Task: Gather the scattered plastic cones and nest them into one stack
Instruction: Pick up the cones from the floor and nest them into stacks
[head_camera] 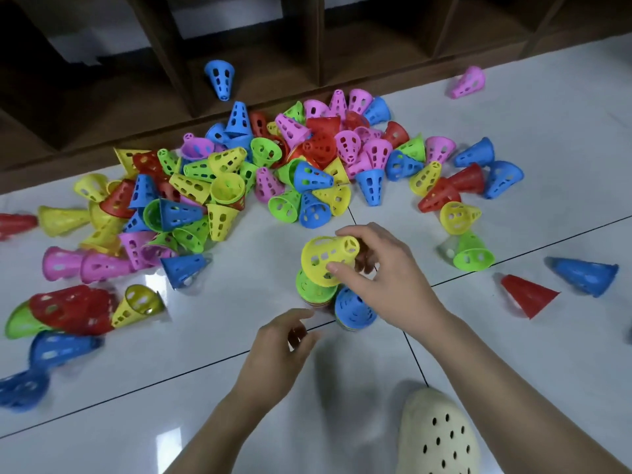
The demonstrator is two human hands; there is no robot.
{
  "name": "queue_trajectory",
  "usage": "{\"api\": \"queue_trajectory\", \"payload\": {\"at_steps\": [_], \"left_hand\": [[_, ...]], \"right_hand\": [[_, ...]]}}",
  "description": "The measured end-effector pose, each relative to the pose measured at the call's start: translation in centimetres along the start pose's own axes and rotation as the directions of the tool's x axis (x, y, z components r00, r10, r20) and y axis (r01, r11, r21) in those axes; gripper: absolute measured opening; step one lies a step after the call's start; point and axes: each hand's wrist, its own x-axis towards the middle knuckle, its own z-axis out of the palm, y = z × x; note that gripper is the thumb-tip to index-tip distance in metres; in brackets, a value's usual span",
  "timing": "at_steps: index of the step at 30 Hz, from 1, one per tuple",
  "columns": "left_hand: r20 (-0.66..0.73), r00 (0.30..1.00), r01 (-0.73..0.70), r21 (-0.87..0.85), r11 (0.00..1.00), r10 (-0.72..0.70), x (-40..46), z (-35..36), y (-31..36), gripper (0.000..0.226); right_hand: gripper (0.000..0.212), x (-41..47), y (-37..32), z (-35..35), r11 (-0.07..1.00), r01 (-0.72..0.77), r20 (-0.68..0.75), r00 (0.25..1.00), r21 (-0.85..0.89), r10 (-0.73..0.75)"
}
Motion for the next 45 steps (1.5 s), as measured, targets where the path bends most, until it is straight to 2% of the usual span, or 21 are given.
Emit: {"api": "queue_trajectory", "payload": {"at_steps": [2, 5, 8, 12, 18, 26, 30, 33, 38, 40, 42, 43, 45], "left_hand": [[-0.032, 0.998, 0.056, -0.010, 0.998, -0.056, -0.3, -0.8, -1.2, 0.016], [-0.069, 0.993, 0.096, -0.035, 0.995, -0.099, -0.5, -1.9, -2.0, 0.009], [-0.101, 0.987, 0.112, -0.104, 0.988, -0.123, -0.1, -2.7, -1.6, 0.007], [-0.146, 0.982, 0.081, -0.242, 0.967, -0.119, 0.4, -3.1, 0.4, 0.009], [-0.102, 0.994, -0.064, -0.320, 0.945, 0.033, 0.7, -1.7, 6.5, 0.013], [0.050, 0.971, -0.200, -0.375, 0.905, 0.235, 1.9, 4.9, 13.3, 0.014], [0.151, 0.957, -0.172, -0.386, 0.906, 0.246, 3.5, 10.4, 14.3, 0.018], [0.237, 0.942, -0.157, -0.321, 0.934, 0.239, 5.0, 14.8, 14.8, 0.015], [0.338, 0.901, -0.220, -0.183, 0.958, 0.272, 7.6, 20.6, 15.7, 0.013], [0.330, 0.910, -0.224, -0.120, 0.967, 0.251, 8.7, 22.7, 15.8, 0.024], [0.339, 0.914, -0.209, -0.071, 0.975, 0.221, 9.4, 24.9, 16.0, 0.042], [0.340, 0.908, -0.243, -0.047, 0.969, 0.244, 9.7, 26.0, 16.1, 0.051], [0.341, 0.873, -0.376, 0.017, 0.926, 0.348, 10.5, 28.0, 16.3, 0.065]], "right_hand": [[0.039, 0.3, -0.1, 1.0, 0.989, 0.064, 0.081, 0.995, -0.136, -0.053], [0.037, 0.5, 0.5, 2.5, 0.956, 0.101, 0.211, 0.976, -0.274, -0.043], [0.036, 0.3, 1.1, 3.0, 0.934, 0.134, 0.229, 0.972, -0.332, -0.058], [0.032, -0.5, 2.4, 2.0, 0.957, 0.082, 0.102, 0.993, -0.278, -0.055], [0.031, -2.4, 5.6, -1.1, 0.966, -0.073, -0.101, 0.994, -0.247, 0.049], [0.026, -7.4, 10.9, -9.0, 0.911, -0.336, -0.342, 0.907, -0.239, 0.245], [0.030, -11.0, 13.8, -13.8, 0.861, -0.419, -0.427, 0.861, -0.289, 0.276], [0.033, -13.8, 16.7, -17.9, 0.799, -0.509, -0.512, 0.802, -0.320, 0.306], [0.038, -18.2, 20.4, -24.6, 0.655, -0.713, -0.655, 0.623, -0.251, 0.428], [0.040, -20.3, 21.6, -27.2, 0.595, -0.769, -0.708, 0.554, -0.233, 0.438], [0.054, -22.2, 22.7, -29.6, 0.539, -0.825, -0.748, 0.462, -0.167, 0.475], [0.065, -23.1, 23.3, -30.5, 0.503, -0.853, -0.749, 0.423, -0.139, 0.511], [0.084, -24.4, 24.4, -31.9, 0.434, -0.887, -0.701, 0.410, -0.157, 0.584]]}}
